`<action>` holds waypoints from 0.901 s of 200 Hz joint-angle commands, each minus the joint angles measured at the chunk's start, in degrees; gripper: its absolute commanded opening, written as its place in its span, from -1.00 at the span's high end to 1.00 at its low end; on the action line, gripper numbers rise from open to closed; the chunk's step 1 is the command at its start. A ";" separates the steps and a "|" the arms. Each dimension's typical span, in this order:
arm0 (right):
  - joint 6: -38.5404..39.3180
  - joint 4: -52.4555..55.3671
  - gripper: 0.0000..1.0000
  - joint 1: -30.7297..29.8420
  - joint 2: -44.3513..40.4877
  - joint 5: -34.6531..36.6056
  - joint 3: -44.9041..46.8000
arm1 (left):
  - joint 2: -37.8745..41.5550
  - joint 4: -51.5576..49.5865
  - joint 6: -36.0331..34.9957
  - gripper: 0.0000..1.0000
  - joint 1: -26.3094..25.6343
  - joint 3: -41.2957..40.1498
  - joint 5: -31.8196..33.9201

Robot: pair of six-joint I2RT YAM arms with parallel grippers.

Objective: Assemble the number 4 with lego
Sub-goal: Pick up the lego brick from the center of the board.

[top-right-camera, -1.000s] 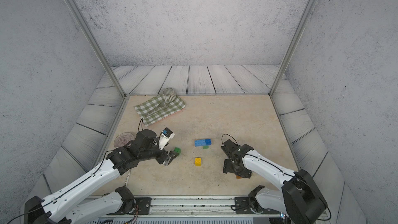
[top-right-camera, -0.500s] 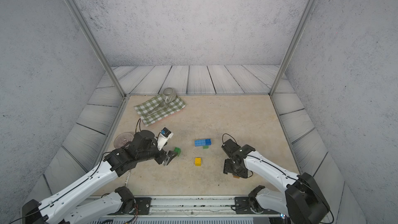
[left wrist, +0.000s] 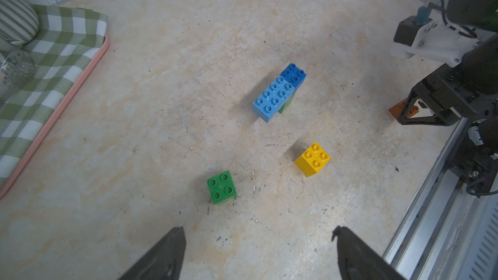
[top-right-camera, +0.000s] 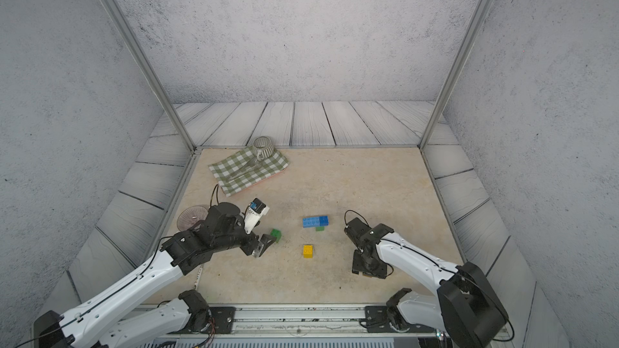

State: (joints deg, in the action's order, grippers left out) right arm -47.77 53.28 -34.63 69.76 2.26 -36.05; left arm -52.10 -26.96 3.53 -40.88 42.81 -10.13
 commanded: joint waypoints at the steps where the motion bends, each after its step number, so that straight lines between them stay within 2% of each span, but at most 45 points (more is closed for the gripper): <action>1: -0.47 1.08 -0.24 0.18 0.63 1.52 -1.56 | 0.90 -0.50 0.32 -0.80 0.16 -0.53 0.66; 39: -2.27 -0.90 -0.21 0.14 1.65 1.50 -2.27 | 1.53 -0.55 0.22 -0.80 0.10 -0.53 0.69; 68: -3.62 -1.52 -0.05 0.09 2.99 1.89 -2.81 | 2.08 -0.73 0.13 -0.80 0.10 -0.62 0.79; 149: -5.66 1.11 -0.07 -0.61 6.28 3.15 -4.85 | 2.95 -0.54 -0.10 -0.80 -0.07 -0.64 0.97; 180: -9.49 -3.09 -0.08 -0.96 4.98 1.00 -3.15 | 3.49 -0.45 -0.02 -0.80 -0.02 -0.71 0.90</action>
State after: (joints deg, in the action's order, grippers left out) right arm -53.41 51.88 -35.07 75.50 3.36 -39.68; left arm -49.74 -27.16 3.49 -40.91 42.81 -9.63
